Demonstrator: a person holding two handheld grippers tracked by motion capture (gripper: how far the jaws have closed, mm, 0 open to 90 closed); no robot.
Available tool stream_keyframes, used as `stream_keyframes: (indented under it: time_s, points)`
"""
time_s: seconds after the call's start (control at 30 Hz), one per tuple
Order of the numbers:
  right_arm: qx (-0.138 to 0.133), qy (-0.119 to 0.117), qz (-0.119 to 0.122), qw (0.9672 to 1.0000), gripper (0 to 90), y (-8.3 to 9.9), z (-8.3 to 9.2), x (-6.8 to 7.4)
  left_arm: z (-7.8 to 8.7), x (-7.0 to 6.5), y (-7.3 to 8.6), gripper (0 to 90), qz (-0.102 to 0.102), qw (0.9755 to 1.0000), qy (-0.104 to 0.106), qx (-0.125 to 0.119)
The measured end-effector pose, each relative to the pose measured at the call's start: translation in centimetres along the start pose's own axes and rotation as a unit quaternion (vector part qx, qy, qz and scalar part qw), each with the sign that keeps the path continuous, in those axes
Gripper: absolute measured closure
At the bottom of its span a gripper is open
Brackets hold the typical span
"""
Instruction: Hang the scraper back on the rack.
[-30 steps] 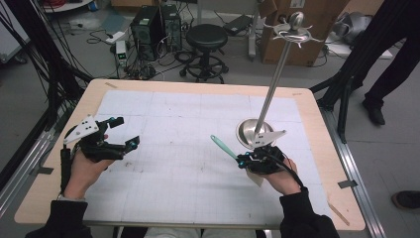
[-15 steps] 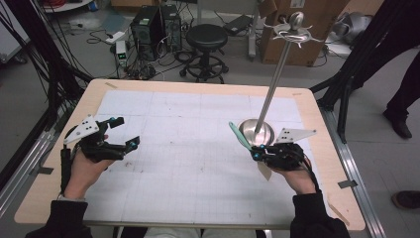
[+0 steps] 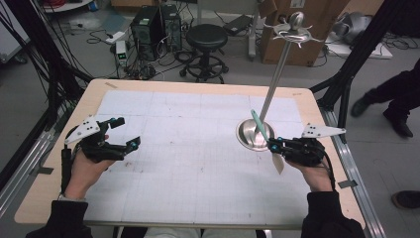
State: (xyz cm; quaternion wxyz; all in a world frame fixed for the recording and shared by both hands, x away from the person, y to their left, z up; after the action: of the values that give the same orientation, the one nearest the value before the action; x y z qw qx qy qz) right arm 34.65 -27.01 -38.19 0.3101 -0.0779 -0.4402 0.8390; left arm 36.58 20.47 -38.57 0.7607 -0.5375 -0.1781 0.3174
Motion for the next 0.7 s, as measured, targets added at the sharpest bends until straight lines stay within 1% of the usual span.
stream_keyframes:
  time_s: [0.07, 0.1, 0.17, 0.33, 0.37, 0.4, 0.7]
  points:
    - [-0.009, 0.000, -0.004, 1.0000, 80.9, -0.1, 0.5, -0.2, 0.0, 0.0, 0.0, 4.1, 0.000, 1.0000, 0.000, 0.000]
    - [-0.009, 0.000, -0.004, 1.0000, 80.9, -0.1, 0.5, -0.2, 0.0, 0.0, 0.0, 4.1, -0.001, 1.0000, 0.000, 0.001]
    - [-0.019, 0.008, -0.008, 0.9998, 80.8, -0.3, 1.4, -0.5, 0.0, 0.0, 0.0, 4.1, -0.001, 1.0000, 0.000, 0.002]
    - [-0.040, 0.004, -0.008, 0.9992, 80.9, -0.7, 2.8, -1.1, -0.1, -0.1, 0.0, 4.0, -0.002, 1.0000, 0.001, 0.002]
    - [-0.040, 0.004, -0.008, 0.9992, 80.9, -0.7, 2.8, -1.1, -0.1, -0.1, 0.0, 4.0, -0.002, 1.0000, 0.002, 0.002]
    - [-0.051, 0.001, -0.006, 0.9987, 80.9, -0.9, 3.3, -1.3, -0.1, -0.1, 0.0, 4.1, -0.002, 1.0000, 0.002, 0.002]
    - [-0.072, -0.001, -0.008, 0.9974, 80.9, -1.6, 5.8, -2.7, -0.1, -0.1, 0.0, 4.1, -0.001, 1.0000, 0.001, 0.002]
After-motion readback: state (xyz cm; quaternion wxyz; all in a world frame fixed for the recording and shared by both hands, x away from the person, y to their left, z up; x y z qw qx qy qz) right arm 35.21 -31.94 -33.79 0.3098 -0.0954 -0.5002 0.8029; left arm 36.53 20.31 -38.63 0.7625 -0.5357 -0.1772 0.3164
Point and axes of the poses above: each handheld gripper's, and its own axes: z roughly backward along the jaws, y roughly out of its underside, x roughly to its left, the point moved 7 cm from there along -z, roughly forward along the jaws, and after that the axes turned 14 degrees about x, right-handed, at the moved point
